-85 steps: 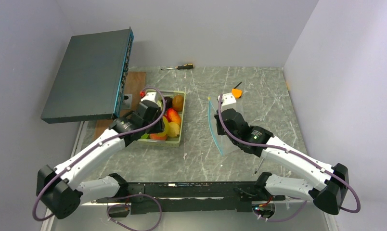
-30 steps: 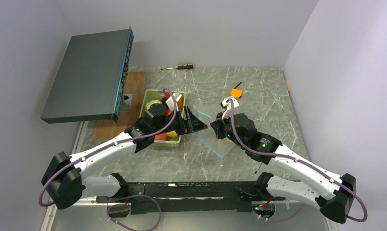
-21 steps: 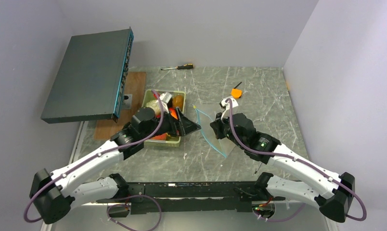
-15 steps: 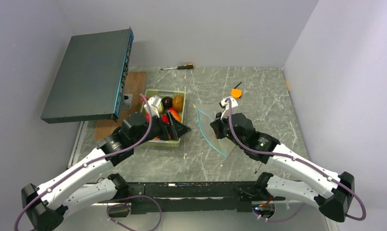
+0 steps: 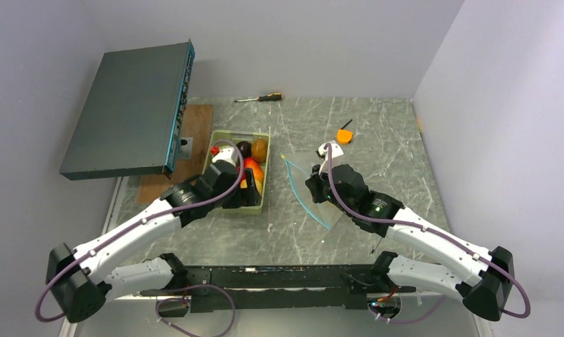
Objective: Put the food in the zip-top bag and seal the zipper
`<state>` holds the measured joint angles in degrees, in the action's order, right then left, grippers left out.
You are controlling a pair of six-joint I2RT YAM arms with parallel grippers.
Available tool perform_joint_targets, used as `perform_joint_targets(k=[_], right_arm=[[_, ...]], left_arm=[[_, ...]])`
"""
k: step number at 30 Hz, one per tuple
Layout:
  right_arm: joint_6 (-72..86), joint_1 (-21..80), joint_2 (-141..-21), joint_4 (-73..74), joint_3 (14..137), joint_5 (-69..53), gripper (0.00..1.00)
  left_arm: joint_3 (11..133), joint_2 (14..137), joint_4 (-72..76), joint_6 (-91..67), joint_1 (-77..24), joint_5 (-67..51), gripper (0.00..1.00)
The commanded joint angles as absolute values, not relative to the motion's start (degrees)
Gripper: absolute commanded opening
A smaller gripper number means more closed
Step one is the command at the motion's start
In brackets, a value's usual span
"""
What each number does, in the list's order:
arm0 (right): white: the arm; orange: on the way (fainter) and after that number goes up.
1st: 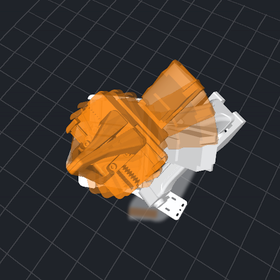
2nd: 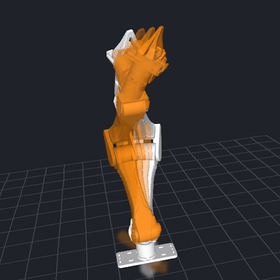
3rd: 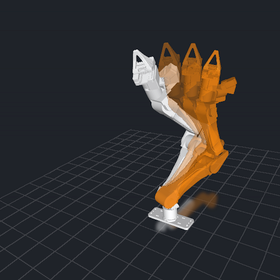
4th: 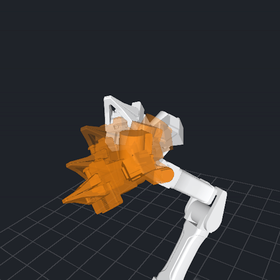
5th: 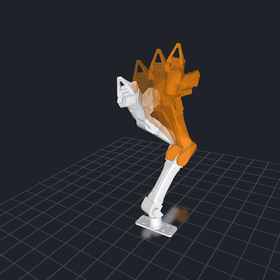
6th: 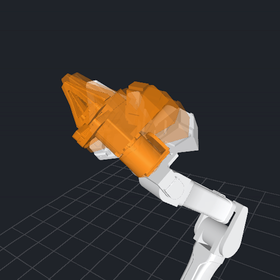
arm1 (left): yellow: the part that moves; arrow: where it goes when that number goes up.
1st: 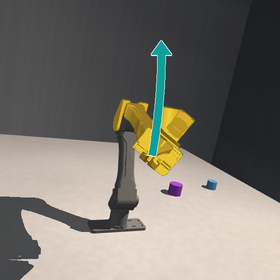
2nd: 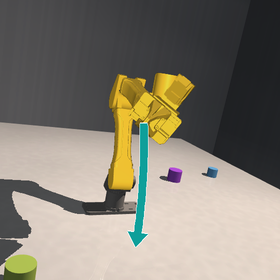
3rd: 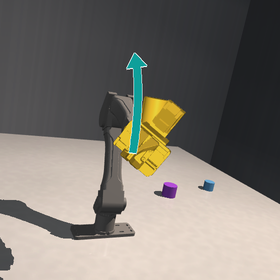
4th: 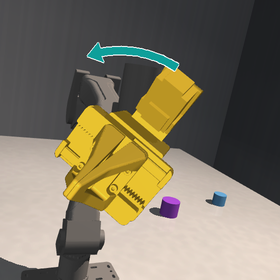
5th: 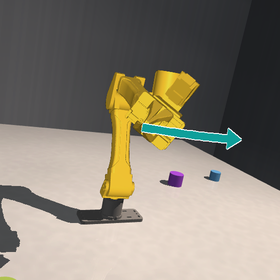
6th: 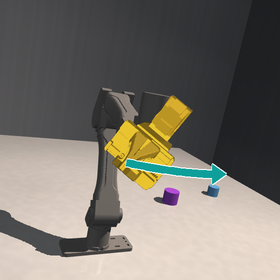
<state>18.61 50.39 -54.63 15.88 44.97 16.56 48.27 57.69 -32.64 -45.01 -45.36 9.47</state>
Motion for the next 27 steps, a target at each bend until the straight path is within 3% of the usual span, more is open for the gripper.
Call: perform_joint_targets(k=[1,13,17,23,27], right_arm=[[18.8,50.5,-54.3,14.4,46.3,18.0,0.00],[18.7,50.4,-53.6,14.8,46.2,18.7,0.00],[18.8,50.5,-54.1,14.9,46.4,18.7,0.00],[18.6,50.5,-53.9,15.0,46.4,19.1,0.00],[18.6,50.5,-53.9,14.9,46.3,19.1,0.00]], left_arm=[[55.2,63.6,-37.6,-40.6,-45.3,19.1,0.96],[67.7,82.1,-45.2,-26.5,-37.7,37.8,0.97],[69.3,85.1,-44.3,-24.1,-36.8,40.2,0.95],[70.6,87.9,-42.5,-21.8,-34.9,39.2,0.81],[71.0,89.6,-42.1,-21.1,-34.2,38.1,0.83]])
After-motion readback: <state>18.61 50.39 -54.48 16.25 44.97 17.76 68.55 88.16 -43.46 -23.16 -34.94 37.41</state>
